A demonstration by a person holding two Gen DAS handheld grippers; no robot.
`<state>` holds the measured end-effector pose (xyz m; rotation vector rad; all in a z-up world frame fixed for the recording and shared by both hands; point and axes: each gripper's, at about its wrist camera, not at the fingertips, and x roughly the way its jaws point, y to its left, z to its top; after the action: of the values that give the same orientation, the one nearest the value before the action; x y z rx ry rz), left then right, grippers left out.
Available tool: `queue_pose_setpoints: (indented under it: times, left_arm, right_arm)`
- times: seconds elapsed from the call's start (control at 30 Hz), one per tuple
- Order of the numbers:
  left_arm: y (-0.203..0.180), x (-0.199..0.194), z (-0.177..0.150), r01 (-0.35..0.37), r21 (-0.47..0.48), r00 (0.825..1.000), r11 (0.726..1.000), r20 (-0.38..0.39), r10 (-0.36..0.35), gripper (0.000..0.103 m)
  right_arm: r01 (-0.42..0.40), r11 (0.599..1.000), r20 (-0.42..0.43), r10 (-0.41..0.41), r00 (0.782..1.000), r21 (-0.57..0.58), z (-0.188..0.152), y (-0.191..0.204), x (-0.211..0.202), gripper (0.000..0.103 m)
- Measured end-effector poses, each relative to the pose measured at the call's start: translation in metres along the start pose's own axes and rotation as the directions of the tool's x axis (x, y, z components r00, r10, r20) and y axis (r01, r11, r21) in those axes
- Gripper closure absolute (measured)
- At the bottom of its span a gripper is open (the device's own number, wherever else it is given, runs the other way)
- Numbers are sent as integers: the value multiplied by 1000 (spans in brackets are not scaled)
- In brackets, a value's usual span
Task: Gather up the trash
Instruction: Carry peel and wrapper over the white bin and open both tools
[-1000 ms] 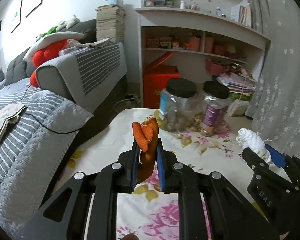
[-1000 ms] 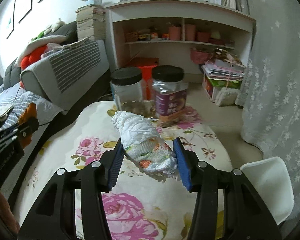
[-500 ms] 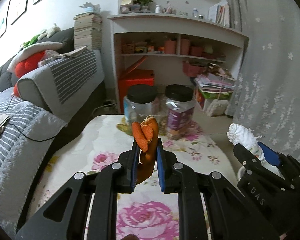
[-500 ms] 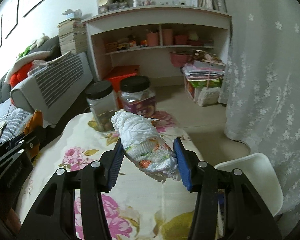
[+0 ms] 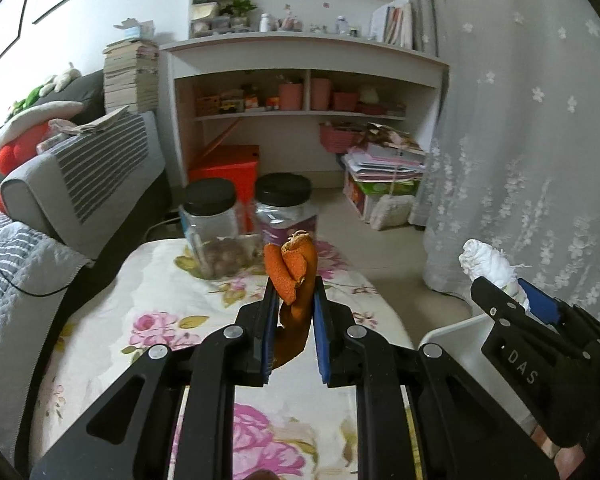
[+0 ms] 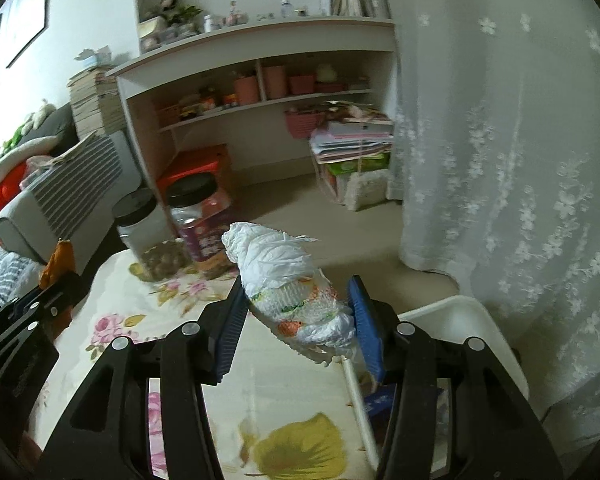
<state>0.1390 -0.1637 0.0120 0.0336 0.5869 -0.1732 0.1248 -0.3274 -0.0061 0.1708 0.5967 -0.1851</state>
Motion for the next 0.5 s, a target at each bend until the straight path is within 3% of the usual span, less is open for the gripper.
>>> queue_pose_setpoints:
  times: [0.37, 0.43, 0.5]
  left_arm:
    - [-63, -1, 0, 83, 56, 997, 995, -5, -83, 86]
    - [-77, -2, 0, 106, 68, 994, 992, -8, -105, 86]
    - [-88, -2, -1, 123, 79, 992, 989, -12, -122, 86]
  right_arm:
    - [106, 991, -15, -106, 994, 77, 0, -70, -9, 52]
    - [124, 987, -15, -124, 992, 102, 0, -84, -13, 27]
    - [152, 979, -1, -153, 988, 134, 0, -99, -19, 23]
